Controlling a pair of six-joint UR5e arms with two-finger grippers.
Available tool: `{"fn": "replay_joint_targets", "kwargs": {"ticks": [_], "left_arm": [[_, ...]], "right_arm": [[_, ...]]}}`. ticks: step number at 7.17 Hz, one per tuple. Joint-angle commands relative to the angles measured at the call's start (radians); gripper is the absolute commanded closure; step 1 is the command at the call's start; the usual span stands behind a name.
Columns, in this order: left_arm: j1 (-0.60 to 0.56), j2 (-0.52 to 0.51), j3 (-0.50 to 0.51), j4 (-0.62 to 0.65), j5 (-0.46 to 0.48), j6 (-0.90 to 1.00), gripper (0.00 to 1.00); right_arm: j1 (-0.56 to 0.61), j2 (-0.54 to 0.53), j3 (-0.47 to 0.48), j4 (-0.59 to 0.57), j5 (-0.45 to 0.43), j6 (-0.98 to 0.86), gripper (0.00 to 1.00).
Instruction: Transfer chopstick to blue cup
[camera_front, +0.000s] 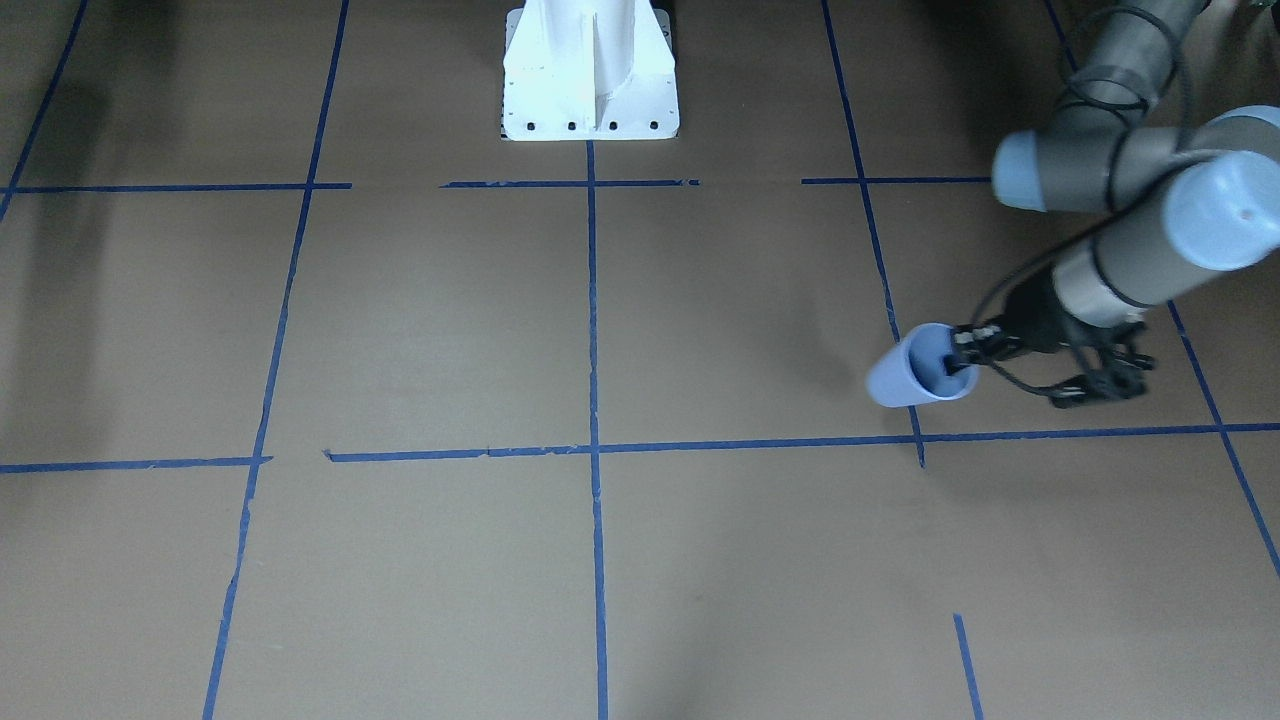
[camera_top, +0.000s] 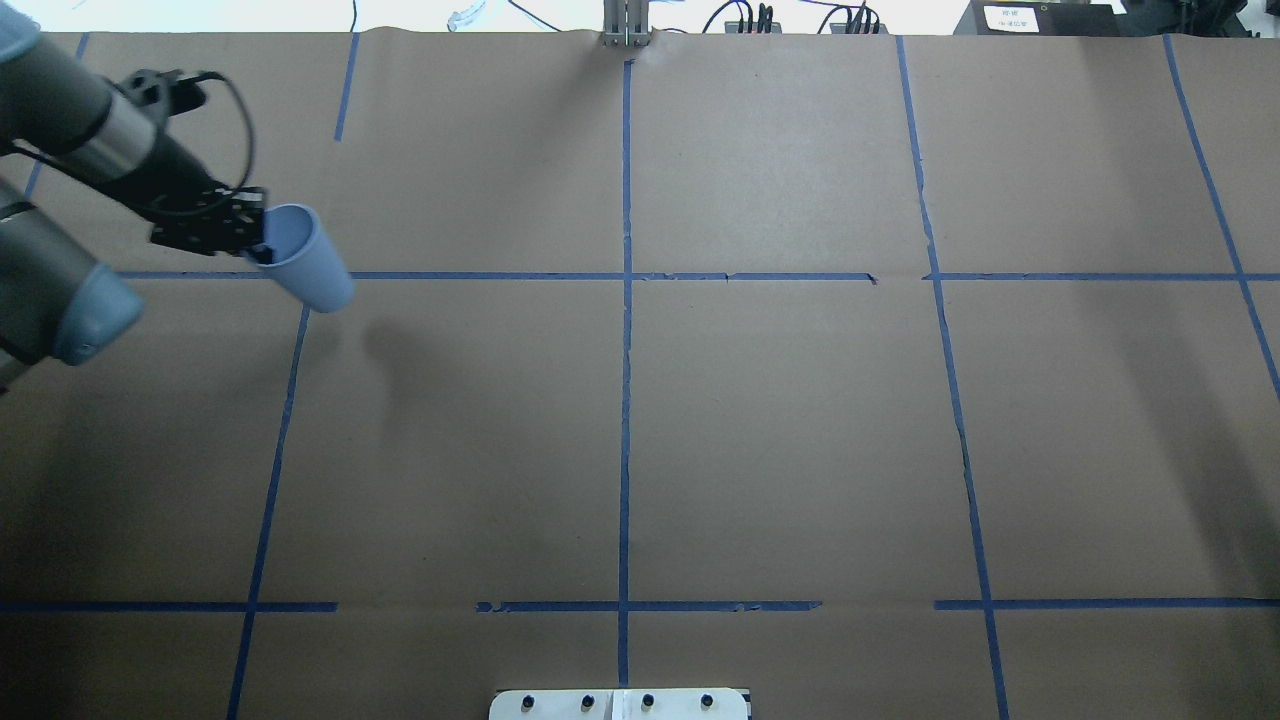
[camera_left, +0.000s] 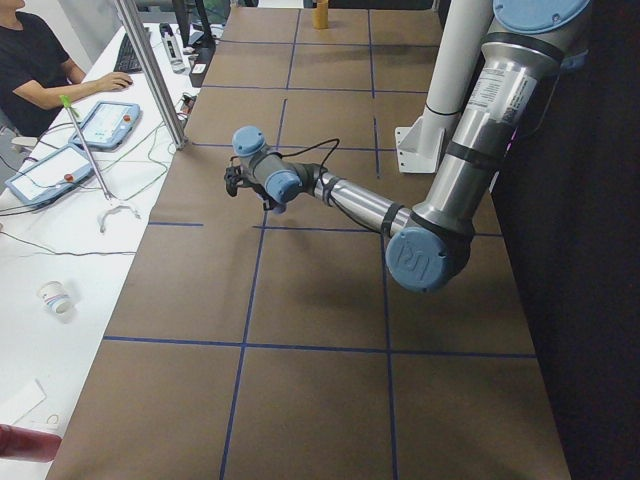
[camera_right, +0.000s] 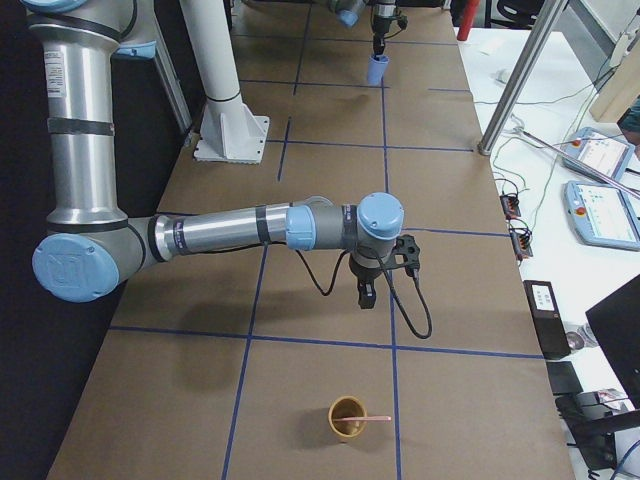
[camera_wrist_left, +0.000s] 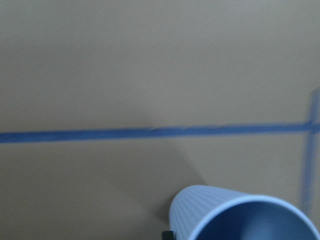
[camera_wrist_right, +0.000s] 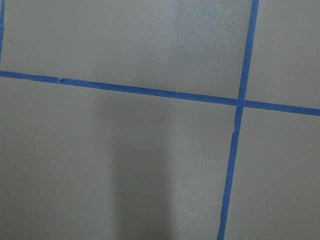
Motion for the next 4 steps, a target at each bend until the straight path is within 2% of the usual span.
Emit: {"fn": "replay_joint_targets", "kwargs": {"ticks": [1, 2, 3, 4], "left_arm": [[0.188, -0.194, -0.021, 0.004, 0.173, -0.310, 1.00], [0.301, -0.265, 0.002, 0.008, 0.328, -0.328, 1.00], [0.344, -0.346, 0.040, 0.056, 0.389, -0.328, 1.00], [0.359, -0.433, 0.116, 0.099, 0.400, -0.327, 1.00]], "right_arm": [[-0.004, 0.001, -0.001, 0.000, 0.000, 0.000, 0.00], [-0.008, 0.002, 0.000, 0.000, 0.000, 0.000, 0.00], [-0.023, 0.004, 0.000, 0.002, 0.000, 0.000, 0.00], [-0.025, 0.005, 0.002, 0.002, 0.000, 0.000, 0.00]]}}
